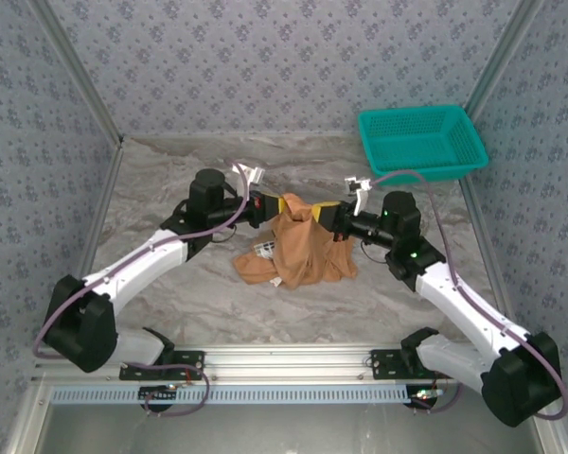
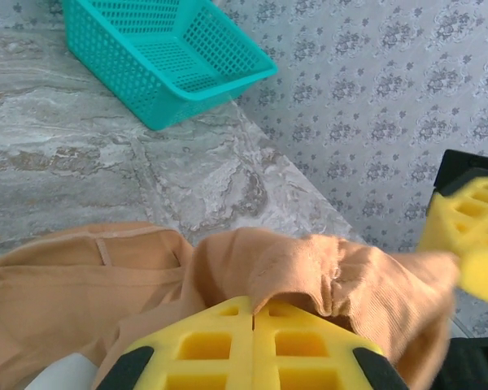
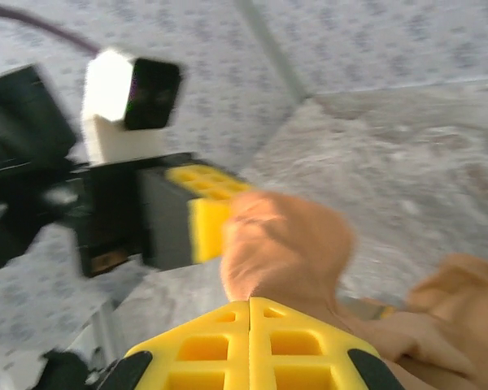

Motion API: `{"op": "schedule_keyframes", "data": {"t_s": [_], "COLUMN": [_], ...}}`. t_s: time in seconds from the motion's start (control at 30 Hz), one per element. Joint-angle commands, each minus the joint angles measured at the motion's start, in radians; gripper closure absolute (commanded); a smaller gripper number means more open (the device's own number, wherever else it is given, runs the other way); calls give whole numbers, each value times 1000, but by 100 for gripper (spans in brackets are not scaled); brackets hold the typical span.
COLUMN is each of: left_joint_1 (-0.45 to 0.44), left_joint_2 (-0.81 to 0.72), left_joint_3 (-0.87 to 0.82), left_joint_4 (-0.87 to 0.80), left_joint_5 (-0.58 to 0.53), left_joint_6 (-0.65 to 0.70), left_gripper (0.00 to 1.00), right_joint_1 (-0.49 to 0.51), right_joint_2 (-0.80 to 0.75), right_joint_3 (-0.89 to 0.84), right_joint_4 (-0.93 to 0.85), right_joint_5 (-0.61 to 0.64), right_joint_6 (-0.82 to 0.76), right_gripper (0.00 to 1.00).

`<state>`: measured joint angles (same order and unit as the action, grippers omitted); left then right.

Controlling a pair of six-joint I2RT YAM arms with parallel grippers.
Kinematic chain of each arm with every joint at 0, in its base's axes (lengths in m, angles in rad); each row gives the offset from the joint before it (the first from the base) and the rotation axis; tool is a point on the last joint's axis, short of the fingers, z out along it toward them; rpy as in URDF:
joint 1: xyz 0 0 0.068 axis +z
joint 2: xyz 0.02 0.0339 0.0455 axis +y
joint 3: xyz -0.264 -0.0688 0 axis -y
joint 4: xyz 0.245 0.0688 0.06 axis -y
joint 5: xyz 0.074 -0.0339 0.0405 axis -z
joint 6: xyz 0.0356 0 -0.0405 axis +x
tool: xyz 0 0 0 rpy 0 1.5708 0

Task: Fold the inside-out t-shirt

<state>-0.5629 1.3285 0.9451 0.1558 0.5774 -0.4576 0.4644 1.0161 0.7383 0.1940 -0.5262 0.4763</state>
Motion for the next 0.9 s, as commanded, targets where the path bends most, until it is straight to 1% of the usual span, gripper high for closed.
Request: {"op": "schedule_keyframes", "data": {"t_s": [0.0,0.13,0.2,0.27,0.3,0.37,0.4,0.47,0.57,0.73,0.87], "left_joint_1": [4,6,6,5,5,3,1,-3,-15,-35,-47], "left_joint_2": [-82,-88,-89,-93,-95,-95,-95,-92,-87,-81,-80], "left_joint_3": [88,165,189,201,207,215,218,221,233,253,256], "left_joint_4": [-151,-307,-342,-354,-364,-380,-383,-380,-392,-428,-435], "left_joint_5": [-13,37,65,72,65,54,47,46,41,32,35], "left_joint_6": [-14,-83,-117,-145,-154,-153,-151,-151,-145,-107,-84], "left_gripper": [100,100,100,100,100,100,100,100,100,100,100], "right_joint_1": [24,81,117,148,166,195,210,236,274,329,330], "right_joint_2": [-28,-22,-9,15,26,32,25,1,-22,27,85], "right_joint_3": [69,85,111,154,182,212,216,211,211,230,257], "right_joint_4": [-209,-240,-287,-361,-404,-461,-471,-464,-457,-400,-356], "right_joint_5": [237,330,405,491,531,570,573,535,483,453,431], "right_joint_6": [-136,-209,-249,-281,-298,-338,-361,-407,-457,-490,-497], "right_gripper": [100,100,100,94,88,81,77,70,63,51,48]}}
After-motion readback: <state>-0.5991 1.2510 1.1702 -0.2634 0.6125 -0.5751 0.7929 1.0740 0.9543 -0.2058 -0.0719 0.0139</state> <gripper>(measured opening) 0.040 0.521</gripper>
